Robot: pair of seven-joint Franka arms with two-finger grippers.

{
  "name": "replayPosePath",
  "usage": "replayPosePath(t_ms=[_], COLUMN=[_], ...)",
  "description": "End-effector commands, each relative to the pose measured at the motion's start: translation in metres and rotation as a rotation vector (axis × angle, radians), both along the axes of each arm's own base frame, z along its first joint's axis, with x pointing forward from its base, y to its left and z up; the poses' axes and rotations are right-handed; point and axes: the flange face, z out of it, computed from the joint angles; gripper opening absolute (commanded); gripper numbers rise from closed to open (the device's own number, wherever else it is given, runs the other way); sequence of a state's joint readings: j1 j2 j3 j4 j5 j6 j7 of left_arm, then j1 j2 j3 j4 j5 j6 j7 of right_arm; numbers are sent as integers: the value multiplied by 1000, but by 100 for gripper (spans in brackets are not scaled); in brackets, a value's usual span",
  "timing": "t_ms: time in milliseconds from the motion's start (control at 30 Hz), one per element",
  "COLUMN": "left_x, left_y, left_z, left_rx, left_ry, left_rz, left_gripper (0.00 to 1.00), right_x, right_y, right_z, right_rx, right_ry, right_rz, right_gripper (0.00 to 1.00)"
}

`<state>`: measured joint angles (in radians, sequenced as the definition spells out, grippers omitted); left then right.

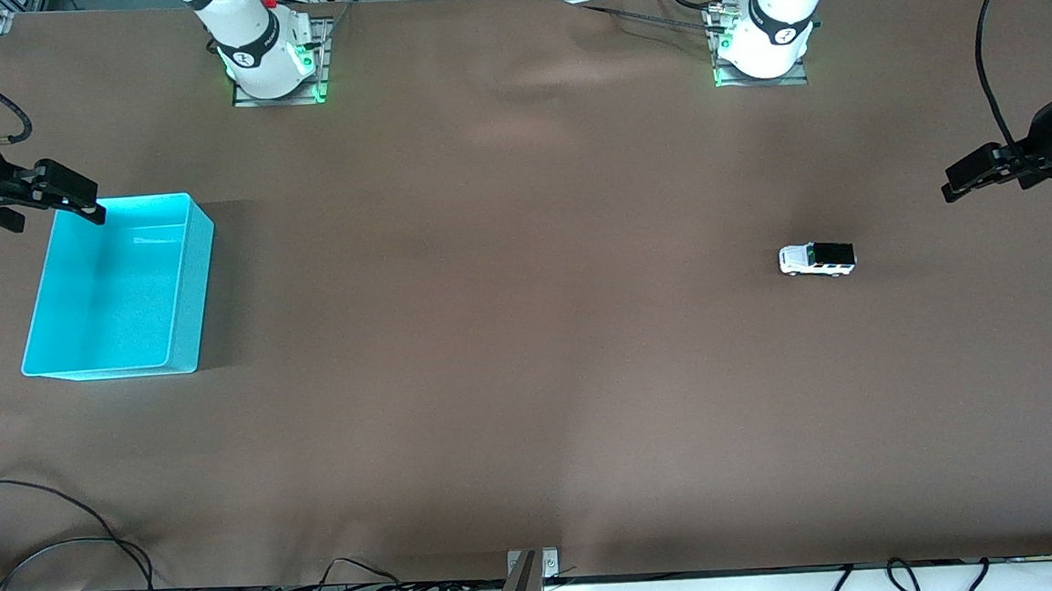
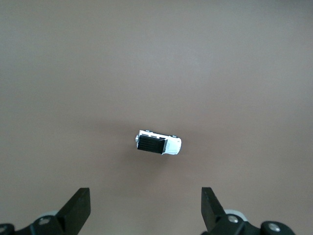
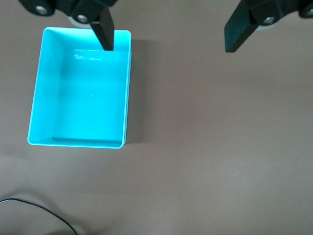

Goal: Wind and store white jeep toy

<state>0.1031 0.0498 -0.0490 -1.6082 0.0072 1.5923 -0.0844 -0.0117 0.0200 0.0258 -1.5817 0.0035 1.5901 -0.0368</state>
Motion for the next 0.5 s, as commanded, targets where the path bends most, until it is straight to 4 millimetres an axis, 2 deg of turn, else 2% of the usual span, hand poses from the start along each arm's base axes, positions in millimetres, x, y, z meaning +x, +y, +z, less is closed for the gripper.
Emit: replayPosePath(t_ms=[0, 467], left_x=[-7, -4], left_y=[1, 0], left_z=[2, -1], left_rx=[0, -1], left_ry=[0, 2], left_rz=[-23, -23], left_gripper=[100, 100], right_x=[1, 1], right_y=[-1, -3], right_z=[3, 4], right_rx=[0, 3], right_ry=[8, 8], right_rz=[3, 6], right_gripper=[100, 100])
